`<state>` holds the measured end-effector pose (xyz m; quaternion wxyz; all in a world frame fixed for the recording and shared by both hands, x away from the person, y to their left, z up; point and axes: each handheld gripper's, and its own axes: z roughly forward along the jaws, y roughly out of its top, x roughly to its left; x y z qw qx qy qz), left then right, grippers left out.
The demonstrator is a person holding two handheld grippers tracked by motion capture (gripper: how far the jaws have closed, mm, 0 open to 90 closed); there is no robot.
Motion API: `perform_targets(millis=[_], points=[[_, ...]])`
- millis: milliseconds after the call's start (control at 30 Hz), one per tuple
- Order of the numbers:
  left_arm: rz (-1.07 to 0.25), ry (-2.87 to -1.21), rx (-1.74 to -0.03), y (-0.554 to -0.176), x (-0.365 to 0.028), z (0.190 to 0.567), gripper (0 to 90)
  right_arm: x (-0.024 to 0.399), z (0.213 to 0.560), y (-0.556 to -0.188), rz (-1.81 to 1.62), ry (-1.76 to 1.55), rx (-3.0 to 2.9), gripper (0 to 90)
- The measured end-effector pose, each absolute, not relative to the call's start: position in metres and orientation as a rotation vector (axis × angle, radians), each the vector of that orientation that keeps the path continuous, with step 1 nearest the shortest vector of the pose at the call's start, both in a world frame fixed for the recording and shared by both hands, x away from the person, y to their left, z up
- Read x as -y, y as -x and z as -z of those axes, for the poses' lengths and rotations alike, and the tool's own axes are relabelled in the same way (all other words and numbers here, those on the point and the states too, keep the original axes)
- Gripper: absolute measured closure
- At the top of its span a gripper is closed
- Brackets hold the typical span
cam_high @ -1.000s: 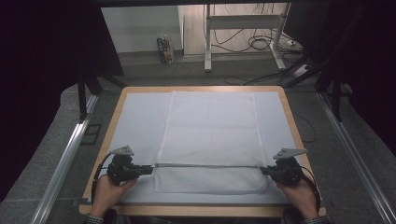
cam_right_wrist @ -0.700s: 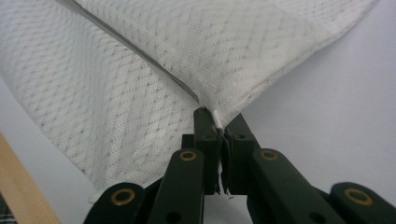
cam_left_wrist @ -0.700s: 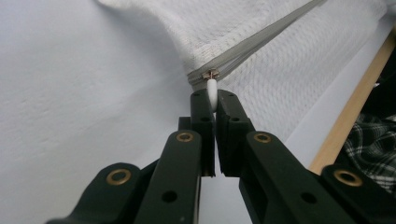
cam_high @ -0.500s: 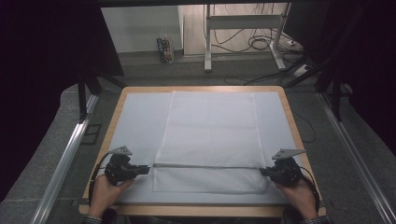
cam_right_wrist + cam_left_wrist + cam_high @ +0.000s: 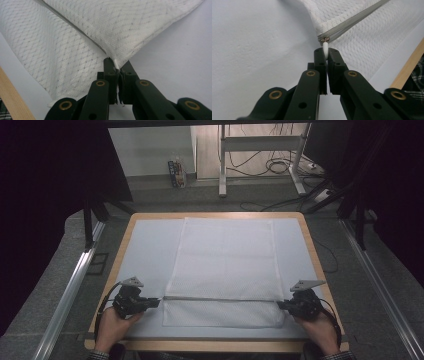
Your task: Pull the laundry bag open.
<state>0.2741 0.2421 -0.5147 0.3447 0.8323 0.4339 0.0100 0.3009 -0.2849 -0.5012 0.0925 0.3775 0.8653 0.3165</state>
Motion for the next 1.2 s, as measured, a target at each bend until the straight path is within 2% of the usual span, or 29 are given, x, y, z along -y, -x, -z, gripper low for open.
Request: perform_targets(millis=[133,200,267,333,400,500,633,767,900,1200], points=[[-0.02,-2.192,-1.105,-0.274,-0.236,0.518,86.7,0.286,0.502,-0.3,-0.927,-1.116,-2.572,81.5],[-0.045,-2.19,-1.096,-0.274,-0.234,0.518,85.0,0.286,0.502,-0.3,-0.921,-1.117,-2.565,73.7],[-0.079,-2.187,-1.081,-0.274,-0.233,0.517,72.5,0.287,0.502,-0.3,-0.918,-1.114,-2.547,60.0],[-0.113,-2.18,-1.078,-0.273,-0.231,0.517,63.1,0.287,0.502,-0.3,-0.911,-1.092,-2.526,50.4],[-0.159,-2.18,-1.072,-0.273,-0.228,0.518,48.7,0.286,0.502,-0.3,-0.907,-1.076,-2.503,40.7],[-0.206,-2.178,-1.068,-0.273,-0.225,0.52,35.2,0.284,0.501,-0.3,-0.91,-1.034,-2.469,30.3],[-0.238,-2.156,-1.065,-0.271,-0.223,0.518,23.1,0.283,0.5,-0.299,-0.912,-1.018,-2.435,19.8],[-0.264,-2.102,-1.069,-0.266,-0.223,0.511,11.4,0.284,0.496,-0.295,-0.919,-1.024,-2.406,13.1],[-0.312,-2.074,-1.049,-0.255,-0.226,0.505,5.0,0.286,0.491,-0.29,-0.948,-1.021,-2.386,8.0],[-0.442,-2.068,-1.077,-0.229,-0.236,0.509,3.5,0.29,0.486,-0.275,-0.969,-0.997,-2.368,2.5]])
